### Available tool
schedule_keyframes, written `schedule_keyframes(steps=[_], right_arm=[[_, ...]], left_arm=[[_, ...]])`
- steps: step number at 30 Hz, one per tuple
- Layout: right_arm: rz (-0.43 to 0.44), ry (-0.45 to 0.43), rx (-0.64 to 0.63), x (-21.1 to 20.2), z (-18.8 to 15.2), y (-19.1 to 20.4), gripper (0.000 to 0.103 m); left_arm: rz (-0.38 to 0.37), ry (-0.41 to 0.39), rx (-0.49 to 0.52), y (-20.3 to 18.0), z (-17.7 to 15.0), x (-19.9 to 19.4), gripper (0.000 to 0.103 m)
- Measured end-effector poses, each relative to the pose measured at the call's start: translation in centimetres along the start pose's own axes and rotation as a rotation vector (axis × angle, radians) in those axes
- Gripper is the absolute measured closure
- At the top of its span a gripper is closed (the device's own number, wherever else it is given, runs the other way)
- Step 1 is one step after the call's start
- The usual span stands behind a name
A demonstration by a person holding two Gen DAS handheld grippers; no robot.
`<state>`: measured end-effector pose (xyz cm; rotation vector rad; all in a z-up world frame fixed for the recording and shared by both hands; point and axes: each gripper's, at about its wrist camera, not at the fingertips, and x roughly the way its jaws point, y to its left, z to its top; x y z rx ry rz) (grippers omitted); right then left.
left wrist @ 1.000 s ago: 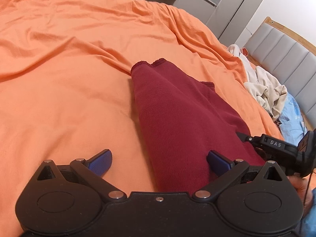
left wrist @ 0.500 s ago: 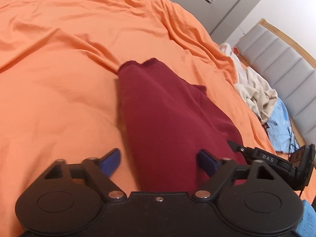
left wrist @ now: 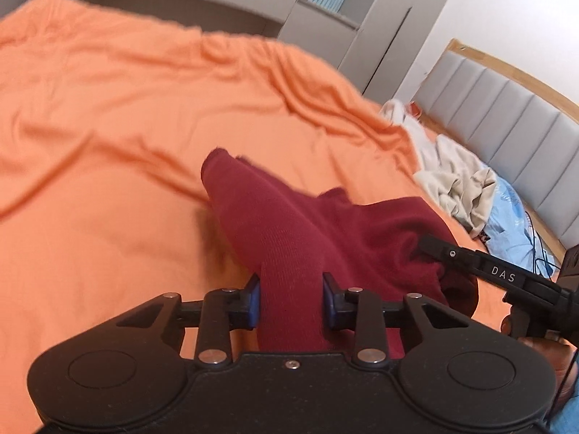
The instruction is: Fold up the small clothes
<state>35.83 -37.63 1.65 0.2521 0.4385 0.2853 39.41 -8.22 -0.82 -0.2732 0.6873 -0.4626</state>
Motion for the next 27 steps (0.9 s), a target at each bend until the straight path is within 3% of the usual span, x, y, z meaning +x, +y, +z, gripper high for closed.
schedule_keyframes(steps=[8,12,21,27], right_arm=[[0.07,-0.089,-0.155,2.1,0.4,6.9,0.081],[0.102,-0.066,-0.197,3.5,-0.5,9.0,0.081],[0.077,0.059,-0.255,6.3,-3.7,10.6,0.081],[0.071,0.126,-0.124,6.6,-4.6,7.7,0.078]], left_arm=[[0.104,-0.155,0.096,0.4,2.0,-5.0,0.069],[0.16,-0.195,0.083,2.6,2.3,-7.4,0.069],[0.217,-0.115,0.026,6.8,0.5,-7.9,0.069],[0.259,-0.057,0.024,8.4,-1.2,-7.3,0.063]])
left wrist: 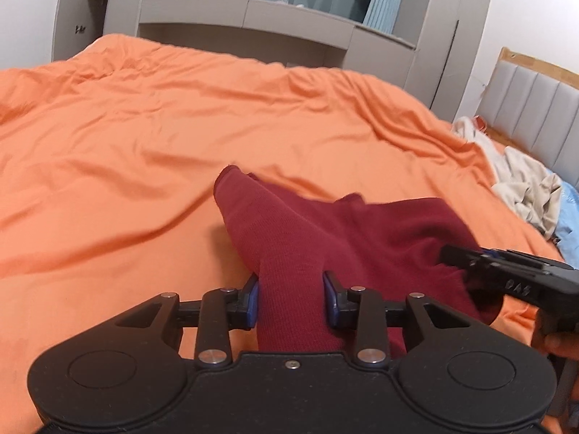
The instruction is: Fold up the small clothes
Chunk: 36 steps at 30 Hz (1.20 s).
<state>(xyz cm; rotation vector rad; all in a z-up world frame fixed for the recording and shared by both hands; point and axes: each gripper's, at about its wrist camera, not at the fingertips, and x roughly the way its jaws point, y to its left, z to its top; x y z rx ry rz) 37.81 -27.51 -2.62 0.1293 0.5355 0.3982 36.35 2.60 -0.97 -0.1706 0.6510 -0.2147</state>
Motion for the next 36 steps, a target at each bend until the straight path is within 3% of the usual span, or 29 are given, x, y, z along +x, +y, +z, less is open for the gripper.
schedule_keyframes(steps=[19,25,32,36], right_arm=[[-0.01,0.042,0.049,0.2,-0.6,-1.2,0.064],[-0.028,0.04,0.054,-0.1,-0.5,-1.3,0.047],[-0.046,0.023,0.044,-0.6,-0.4,-1.0,0.018],[-0.057,-0.011,0.043,-1.4,-0.3,-0.7,0.005]], left_arm=[[0.057,0.028,-0.01,0.3,-1.0,0.7,0.042],[0.08,0.031,-0.014,0.3,-1.0,0.7,0.027],[0.102,0.02,-0.014,0.4,-1.0,0.0,0.004],[0.11,0.007,-0.01,0.2,-1.0,-0.6,0.001]])
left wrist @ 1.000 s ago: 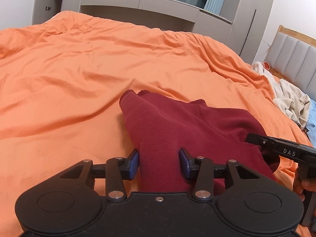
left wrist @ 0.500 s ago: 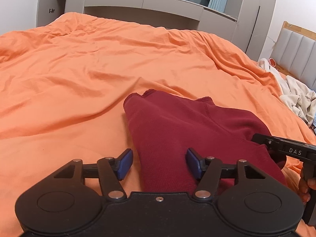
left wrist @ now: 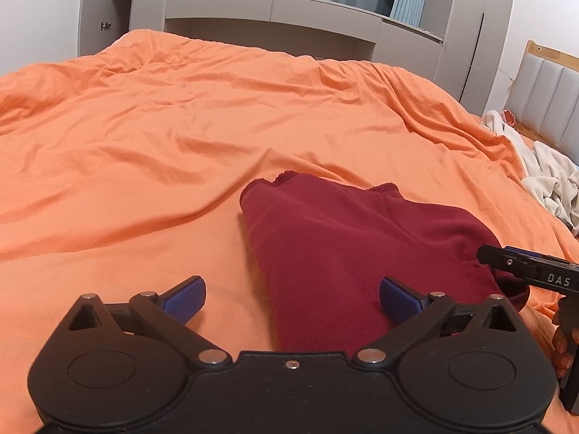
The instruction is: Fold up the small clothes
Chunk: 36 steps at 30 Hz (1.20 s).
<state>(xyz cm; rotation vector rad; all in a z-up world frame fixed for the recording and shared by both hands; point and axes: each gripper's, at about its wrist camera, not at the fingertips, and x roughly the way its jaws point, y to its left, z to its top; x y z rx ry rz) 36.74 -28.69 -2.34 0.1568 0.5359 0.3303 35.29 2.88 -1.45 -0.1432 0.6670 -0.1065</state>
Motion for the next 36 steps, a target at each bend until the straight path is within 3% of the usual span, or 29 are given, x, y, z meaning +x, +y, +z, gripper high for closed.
schedule_keyframes(steps=[10,17,29,36], right_arm=[[-0.026,-0.117,-0.061,-3.7,0.4,1.8,0.0],[-0.028,-0.207,-0.016,-7.6,0.0,2.5,0.0],[-0.05,-0.333,-0.082,-15.4,-4.0,5.4,0.0],[-0.058,-0.355,-0.114,-19.3,-7.4,6.6,0.0]], left_arm=[[-0.006,-0.085,-0.009,-0.4,0.3,-2.8,0.001],[0.006,-0.178,0.032,-1.1,-0.5,-6.4,0.001],[0.025,-0.271,0.06,-1.7,-5.8,-12.8,0.001],[0.061,-0.274,0.057,-1.6,-10.1,-15.6,0.001]])
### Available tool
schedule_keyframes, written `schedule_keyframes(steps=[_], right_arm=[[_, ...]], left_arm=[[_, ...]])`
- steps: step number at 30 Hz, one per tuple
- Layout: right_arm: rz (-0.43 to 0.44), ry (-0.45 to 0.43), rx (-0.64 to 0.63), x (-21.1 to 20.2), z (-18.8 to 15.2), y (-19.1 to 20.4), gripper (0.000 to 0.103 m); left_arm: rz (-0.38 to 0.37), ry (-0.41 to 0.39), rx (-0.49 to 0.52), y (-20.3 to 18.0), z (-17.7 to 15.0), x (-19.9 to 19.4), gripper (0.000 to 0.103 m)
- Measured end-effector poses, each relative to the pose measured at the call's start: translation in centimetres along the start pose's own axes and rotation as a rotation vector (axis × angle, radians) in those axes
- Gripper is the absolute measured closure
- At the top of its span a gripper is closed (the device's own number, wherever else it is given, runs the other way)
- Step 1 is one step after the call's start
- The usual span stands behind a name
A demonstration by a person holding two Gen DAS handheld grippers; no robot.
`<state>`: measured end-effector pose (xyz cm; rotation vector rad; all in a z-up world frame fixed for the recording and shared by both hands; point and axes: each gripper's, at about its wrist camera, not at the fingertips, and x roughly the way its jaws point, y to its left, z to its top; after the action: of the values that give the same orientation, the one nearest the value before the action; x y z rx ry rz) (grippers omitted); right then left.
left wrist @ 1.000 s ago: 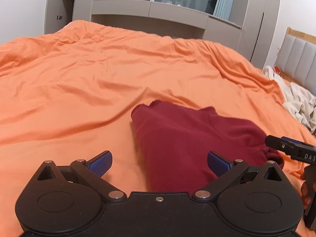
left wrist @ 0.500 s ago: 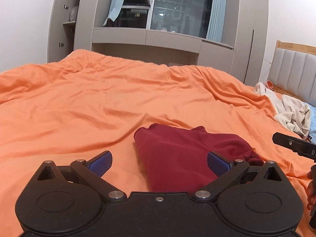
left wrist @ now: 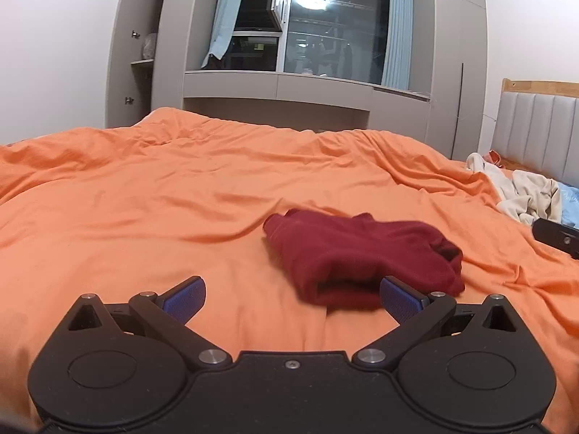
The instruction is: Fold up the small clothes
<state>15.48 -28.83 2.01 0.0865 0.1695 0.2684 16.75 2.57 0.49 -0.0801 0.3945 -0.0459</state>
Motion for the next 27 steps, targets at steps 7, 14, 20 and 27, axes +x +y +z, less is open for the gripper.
schedule_keyframes(steps=[7,14,20,27], right_arm=[[-0.037,-0.003,-0.018,-4.1,-1.9,1.2,0.0],[-0.065,0.031,-0.035,-6.5,-3.6,2.6,0.0],[-0.076,0.053,-0.03,-7.5,-4.2,3.0,0.0],[-0.081,0.072,-0.025,-7.3,-4.3,2.9,0.0]], left_arm=[[-0.017,-0.015,0.005,-0.3,-2.3,-3.0,0.001],[-0.019,-0.006,0.023,-1.0,-4.1,-5.0,0.001],[-0.016,0.015,0.027,-1.0,-5.3,-6.1,0.001],[-0.001,0.018,0.025,-0.9,-5.5,-6.3,0.001]])
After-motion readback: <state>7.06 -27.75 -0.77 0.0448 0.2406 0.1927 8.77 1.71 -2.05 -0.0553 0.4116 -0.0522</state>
